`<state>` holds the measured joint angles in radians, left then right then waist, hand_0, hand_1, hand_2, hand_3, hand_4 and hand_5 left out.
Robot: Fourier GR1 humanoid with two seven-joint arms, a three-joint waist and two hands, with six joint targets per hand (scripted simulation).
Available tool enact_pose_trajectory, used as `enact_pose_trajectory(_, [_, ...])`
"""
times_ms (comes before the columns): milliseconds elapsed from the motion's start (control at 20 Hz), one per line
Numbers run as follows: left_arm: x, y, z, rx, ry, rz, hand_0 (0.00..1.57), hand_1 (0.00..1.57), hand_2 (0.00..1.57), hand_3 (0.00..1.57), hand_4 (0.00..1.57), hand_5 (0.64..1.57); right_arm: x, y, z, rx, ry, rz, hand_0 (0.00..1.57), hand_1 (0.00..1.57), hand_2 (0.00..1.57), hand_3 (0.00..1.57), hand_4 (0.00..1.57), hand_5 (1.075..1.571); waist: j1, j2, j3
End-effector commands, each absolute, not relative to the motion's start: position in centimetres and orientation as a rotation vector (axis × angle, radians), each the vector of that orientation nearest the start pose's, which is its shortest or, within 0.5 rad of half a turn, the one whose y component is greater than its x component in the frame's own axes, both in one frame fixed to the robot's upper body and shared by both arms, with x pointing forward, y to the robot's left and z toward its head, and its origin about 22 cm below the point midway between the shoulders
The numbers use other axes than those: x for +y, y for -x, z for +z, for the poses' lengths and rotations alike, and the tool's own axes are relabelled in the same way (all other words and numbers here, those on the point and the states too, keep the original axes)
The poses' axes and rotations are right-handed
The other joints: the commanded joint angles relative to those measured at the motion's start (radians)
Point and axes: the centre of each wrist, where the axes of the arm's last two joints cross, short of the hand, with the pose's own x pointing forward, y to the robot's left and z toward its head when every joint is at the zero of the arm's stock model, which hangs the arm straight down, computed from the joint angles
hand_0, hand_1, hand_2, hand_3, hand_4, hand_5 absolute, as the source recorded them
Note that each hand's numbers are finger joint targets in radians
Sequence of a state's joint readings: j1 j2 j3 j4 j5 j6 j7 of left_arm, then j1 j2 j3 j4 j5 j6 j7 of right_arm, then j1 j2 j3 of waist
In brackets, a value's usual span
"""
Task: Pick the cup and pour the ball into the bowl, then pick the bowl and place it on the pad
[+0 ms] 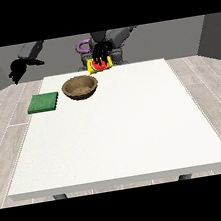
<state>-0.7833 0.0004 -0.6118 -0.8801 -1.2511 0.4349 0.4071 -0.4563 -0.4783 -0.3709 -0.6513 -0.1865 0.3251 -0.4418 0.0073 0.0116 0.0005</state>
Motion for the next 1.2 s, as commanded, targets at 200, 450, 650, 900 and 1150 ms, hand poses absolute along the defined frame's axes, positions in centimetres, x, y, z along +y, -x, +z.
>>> enact_pose_trajectory(200, [1.1,-32.2,2.7,-1.742,-1.357,-1.550,0.32,0.32,1.57,1.57,0.96,1.534,-41.5,-33.9,1.3,-1.728,0.027,-0.044,0.00,0.00,0.00,0.26,0.00,1.526,-0.045,0.055,0.0002])
enact_pose_trajectory(450, [0.7,-32.9,3.3,-1.674,-1.449,-1.732,0.00,0.00,1.57,1.57,1.25,1.395,-40.4,-33.5,-0.2,-1.731,0.028,-0.058,0.00,0.00,0.00,0.16,0.00,1.516,-0.049,0.053,0.0001])
enact_pose_trajectory(650, [-1.9,-33.0,7.8,-1.653,-1.583,-1.863,0.77,0.77,1.57,1.57,1.20,1.416,-40.0,-32.8,-1.9,-1.697,0.040,-0.062,0.00,0.00,0.00,0.24,0.00,1.521,-0.031,0.031,0.0010])
enact_pose_trajectory(900, [-1.3,-34.6,8.8,-1.581,-1.665,-1.946,1.55,1.55,1.57,1.57,1.19,1.466,-40.5,-32.7,-1.6,-1.675,0.029,-0.071,0.00,0.00,0.00,0.21,0.00,1.517,-0.032,0.003,-0.0001])
enact_pose_trajectory(1150, [-1.3,-33.2,7.9,-1.580,-1.642,-1.960,1.50,1.50,1.57,1.57,1.21,1.457,-41.8,-31.2,-2.3,-1.657,0.043,-0.075,0.00,0.00,0.00,0.26,0.00,1.528,-0.029,-0.012,-0.0002])
